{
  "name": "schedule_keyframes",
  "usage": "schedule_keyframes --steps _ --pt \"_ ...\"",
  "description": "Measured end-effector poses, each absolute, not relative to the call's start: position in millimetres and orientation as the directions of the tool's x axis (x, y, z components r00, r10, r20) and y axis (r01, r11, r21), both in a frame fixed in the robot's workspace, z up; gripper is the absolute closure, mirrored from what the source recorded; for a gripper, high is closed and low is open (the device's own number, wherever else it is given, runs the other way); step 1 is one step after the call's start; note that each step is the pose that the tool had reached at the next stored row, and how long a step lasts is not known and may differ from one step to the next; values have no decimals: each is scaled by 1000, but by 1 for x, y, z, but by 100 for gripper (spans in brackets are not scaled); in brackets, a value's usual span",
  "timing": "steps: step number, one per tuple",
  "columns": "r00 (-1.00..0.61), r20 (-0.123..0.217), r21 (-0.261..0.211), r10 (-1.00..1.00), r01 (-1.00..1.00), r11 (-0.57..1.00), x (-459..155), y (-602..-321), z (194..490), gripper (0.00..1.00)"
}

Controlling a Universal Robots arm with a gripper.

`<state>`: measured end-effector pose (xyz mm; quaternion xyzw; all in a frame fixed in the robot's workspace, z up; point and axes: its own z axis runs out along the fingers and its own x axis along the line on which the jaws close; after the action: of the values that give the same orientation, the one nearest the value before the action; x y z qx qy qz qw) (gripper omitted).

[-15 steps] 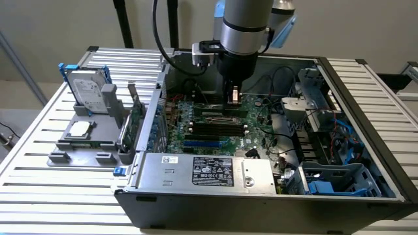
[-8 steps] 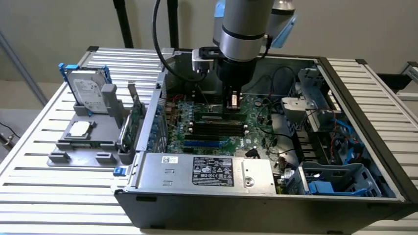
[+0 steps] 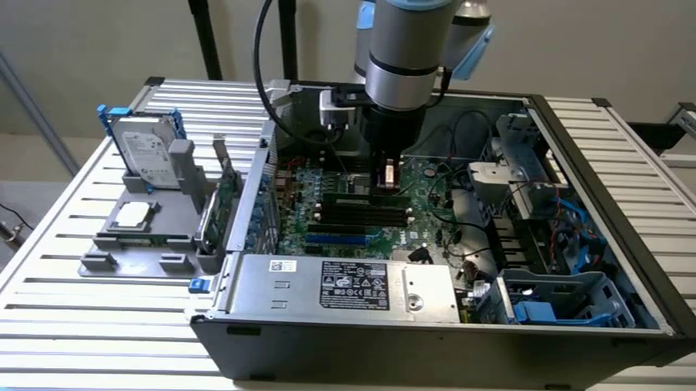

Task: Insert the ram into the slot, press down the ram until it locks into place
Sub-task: 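Insert the ram into the slot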

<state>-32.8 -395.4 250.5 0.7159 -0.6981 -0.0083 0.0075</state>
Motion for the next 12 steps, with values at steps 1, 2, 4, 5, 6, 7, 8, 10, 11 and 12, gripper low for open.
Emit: schedule_keyframes --steps 1,2,4,5,6,7,8,10,11,12 --pt "24 0 22 -1000 -999 -24 -33 -395 250 87" --pt "23 3 22 -1000 -999 -22 -33 -395 249 87" --pt "18 9 23 -1000 -1000 -18 -33 -395 248 87" --pt "16 11 22 -1000 -1000 -16 -33 -395 247 87" --pt "15 13 22 -1000 -1000 -15 -33 -396 247 87" --pt "15 14 22 -1000 -1000 -15 -33 -395 247 87" --pt "15 16 22 -1000 -1000 -15 -33 -395 247 87" --pt "15 18 21 -1000 -1000 -15 -33 -396 247 87" --pt "15 18 21 -1000 -1000 -14 -34 -396 246 87" --pt "13 18 20 -1000 -1000 -13 -34 -395 246 87"
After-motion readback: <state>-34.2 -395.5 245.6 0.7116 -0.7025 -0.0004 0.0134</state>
